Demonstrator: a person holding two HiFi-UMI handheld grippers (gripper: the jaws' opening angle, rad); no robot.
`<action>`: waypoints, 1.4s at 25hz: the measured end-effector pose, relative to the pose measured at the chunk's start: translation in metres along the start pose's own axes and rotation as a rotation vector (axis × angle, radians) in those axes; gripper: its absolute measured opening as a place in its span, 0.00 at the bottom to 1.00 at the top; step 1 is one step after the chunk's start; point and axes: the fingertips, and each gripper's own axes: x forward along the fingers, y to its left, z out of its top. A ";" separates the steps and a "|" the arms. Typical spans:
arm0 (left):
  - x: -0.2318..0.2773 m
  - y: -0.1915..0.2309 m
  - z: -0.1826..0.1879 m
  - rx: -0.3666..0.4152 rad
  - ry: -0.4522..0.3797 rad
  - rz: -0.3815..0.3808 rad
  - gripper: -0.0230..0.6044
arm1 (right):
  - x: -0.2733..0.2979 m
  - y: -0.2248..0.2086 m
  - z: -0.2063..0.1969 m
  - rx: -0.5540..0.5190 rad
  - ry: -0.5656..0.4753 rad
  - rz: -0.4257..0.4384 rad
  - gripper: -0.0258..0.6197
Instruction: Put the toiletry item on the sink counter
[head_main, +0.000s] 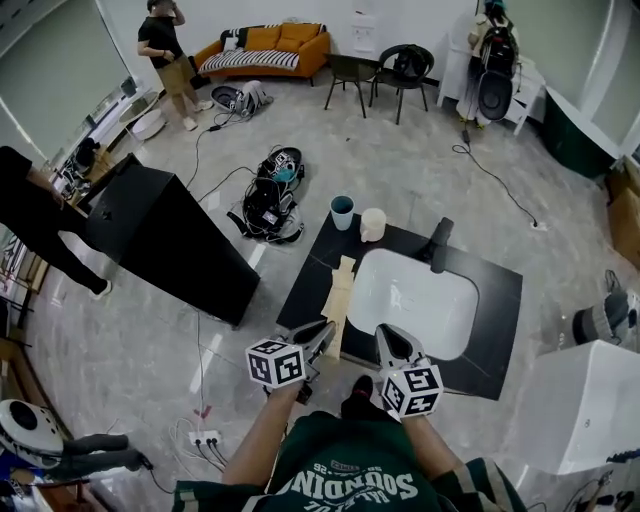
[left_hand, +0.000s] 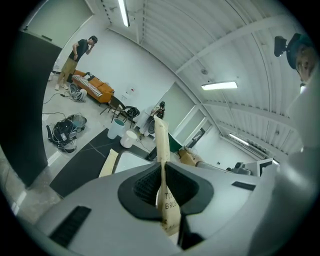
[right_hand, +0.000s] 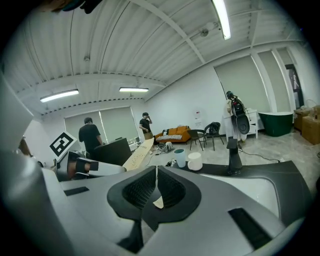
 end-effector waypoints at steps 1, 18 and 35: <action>0.008 0.001 0.005 -0.002 -0.003 0.002 0.10 | 0.005 -0.007 0.004 -0.008 0.003 0.004 0.11; 0.076 0.026 0.040 -0.009 0.052 -0.031 0.10 | 0.046 -0.059 0.028 0.017 0.013 -0.041 0.11; 0.080 0.077 0.057 -0.025 0.107 -0.062 0.10 | 0.086 -0.051 0.037 0.017 -0.002 -0.110 0.11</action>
